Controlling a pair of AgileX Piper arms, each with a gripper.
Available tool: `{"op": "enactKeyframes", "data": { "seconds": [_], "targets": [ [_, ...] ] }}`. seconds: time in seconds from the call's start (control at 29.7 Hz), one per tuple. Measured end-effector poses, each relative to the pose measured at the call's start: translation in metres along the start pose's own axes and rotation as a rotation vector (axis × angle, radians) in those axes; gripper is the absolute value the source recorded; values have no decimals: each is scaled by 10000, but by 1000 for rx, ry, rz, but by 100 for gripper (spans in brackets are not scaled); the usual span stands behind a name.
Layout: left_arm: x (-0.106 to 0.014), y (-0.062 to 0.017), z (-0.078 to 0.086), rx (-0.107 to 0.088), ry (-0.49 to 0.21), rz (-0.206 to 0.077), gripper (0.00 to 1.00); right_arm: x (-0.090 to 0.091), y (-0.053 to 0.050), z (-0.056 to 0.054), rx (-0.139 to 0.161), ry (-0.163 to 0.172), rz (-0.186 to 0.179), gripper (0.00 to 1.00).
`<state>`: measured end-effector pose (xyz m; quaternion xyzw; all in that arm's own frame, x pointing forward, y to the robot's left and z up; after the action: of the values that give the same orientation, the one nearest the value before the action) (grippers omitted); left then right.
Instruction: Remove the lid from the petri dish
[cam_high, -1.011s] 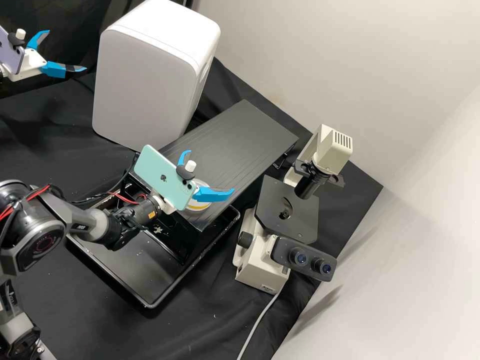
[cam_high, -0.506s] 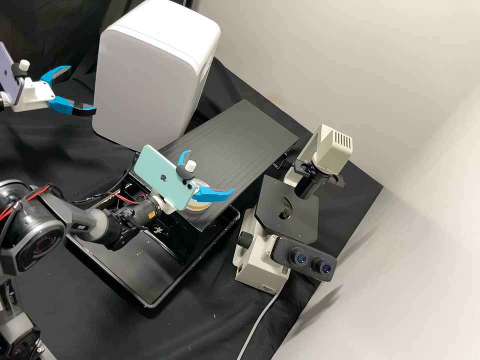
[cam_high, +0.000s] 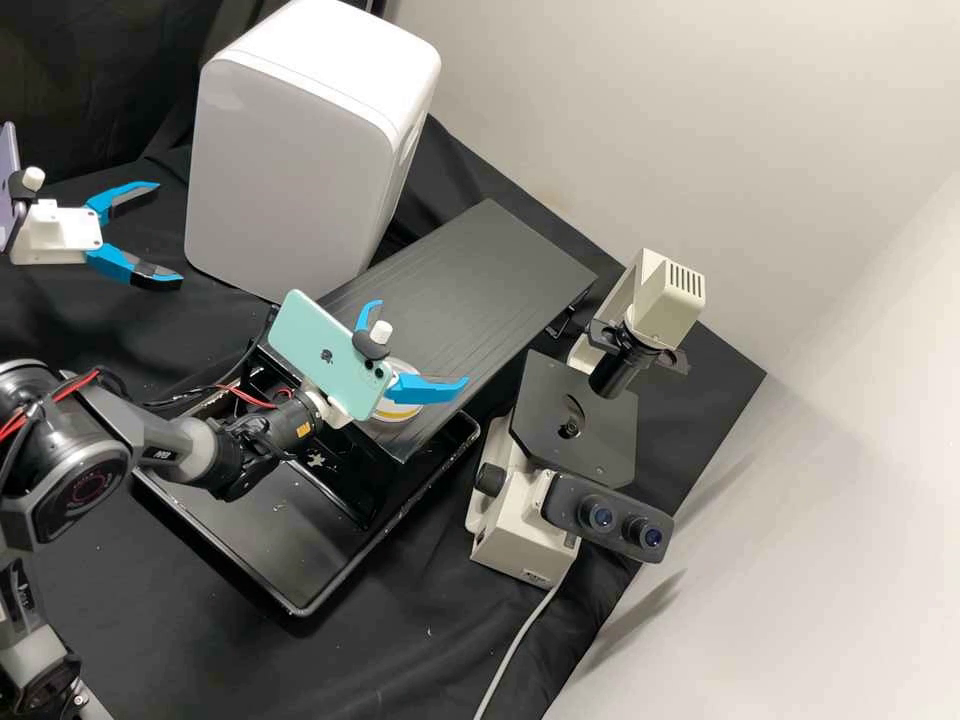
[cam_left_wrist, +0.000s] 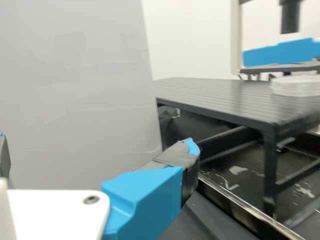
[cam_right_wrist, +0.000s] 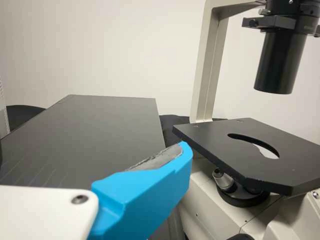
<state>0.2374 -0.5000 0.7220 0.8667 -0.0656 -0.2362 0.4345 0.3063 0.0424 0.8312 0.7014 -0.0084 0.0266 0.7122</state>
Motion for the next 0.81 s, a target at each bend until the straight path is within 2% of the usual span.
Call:
{"op": "enactKeyframes", "data": {
  "seconds": [0.1, 0.24, 0.44, 0.64, 0.81],
  "targets": [
    [7, -31, 37, 0, -17, -9, 100, 0, 0, 0, 0, 0, 0, 100],
    [26, -118, 112, -2, -47, -42, 100, 0, 0, 0, 0, 0, 0, 100],
    [39, -205, 196, -2, -80, -76, 100, 0, 0, 0, 0, 0, 0, 100],
    [43, -256, 253, -45, -106, -99, 100, 0, 0, 0, 0, 0, 0, 100],
    [26, -299, 310, -67, -126, -120, 100, 0, 0, 0, 0, 0, 0, 100]
  ]
}}
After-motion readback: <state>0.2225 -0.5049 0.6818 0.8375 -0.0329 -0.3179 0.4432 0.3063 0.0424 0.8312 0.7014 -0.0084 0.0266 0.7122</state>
